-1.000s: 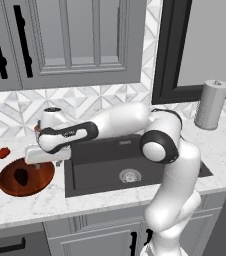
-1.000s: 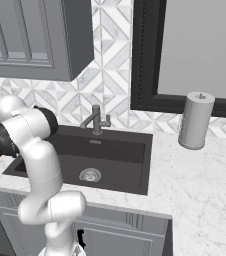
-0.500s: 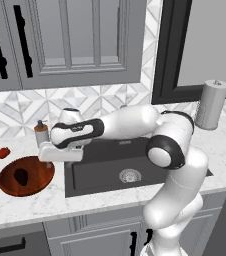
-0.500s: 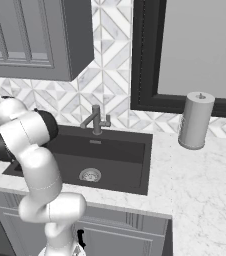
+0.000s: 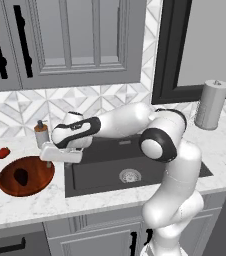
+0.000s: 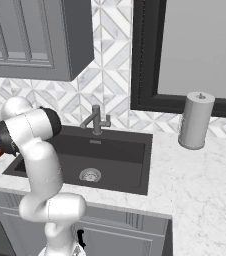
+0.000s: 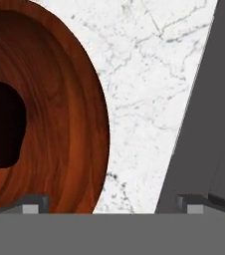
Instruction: Pick the avocado from the sink and place it in the bowl. Then pick the bowl and place it in the microwave. Then close the microwave door and press the start button.
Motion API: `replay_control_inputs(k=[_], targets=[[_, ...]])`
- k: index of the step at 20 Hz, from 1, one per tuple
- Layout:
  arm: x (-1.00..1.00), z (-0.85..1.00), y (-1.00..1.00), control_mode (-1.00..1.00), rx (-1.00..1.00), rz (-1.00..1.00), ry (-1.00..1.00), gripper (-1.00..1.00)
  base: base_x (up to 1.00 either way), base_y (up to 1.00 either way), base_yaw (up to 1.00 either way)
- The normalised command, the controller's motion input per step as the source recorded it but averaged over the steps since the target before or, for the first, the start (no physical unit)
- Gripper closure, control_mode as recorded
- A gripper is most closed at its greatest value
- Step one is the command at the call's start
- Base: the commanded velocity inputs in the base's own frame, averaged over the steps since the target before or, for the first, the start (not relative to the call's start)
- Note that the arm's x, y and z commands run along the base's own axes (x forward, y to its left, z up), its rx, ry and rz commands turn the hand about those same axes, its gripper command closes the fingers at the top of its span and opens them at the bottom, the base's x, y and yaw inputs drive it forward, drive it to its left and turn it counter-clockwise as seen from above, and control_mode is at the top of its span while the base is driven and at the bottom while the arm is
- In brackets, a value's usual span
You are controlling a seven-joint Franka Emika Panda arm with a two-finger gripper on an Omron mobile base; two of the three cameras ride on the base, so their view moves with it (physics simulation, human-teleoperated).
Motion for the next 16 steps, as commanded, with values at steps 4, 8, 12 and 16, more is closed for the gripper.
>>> replay_control_inputs(k=[4, 8, 12, 16], targets=[[0.25, -0.13, 0.36, -1.0, 0.02, -0.03, 0.05, -1.0, 0.0, 0.0, 0.0], [0.06, -0.12, 0.08, -1.0, 0.0, -0.01, 0.05, -1.0, 0.0, 0.0, 0.0], [0.01, -0.22, 0.05, -1.0, 0.0, 0.0, 0.02, -1.0, 0.0, 0.0, 0.0], [0.08, -0.29, 0.28, -1.0, 0.0, -0.01, 0.0, -1.0, 0.0, 0.0, 0.0]])
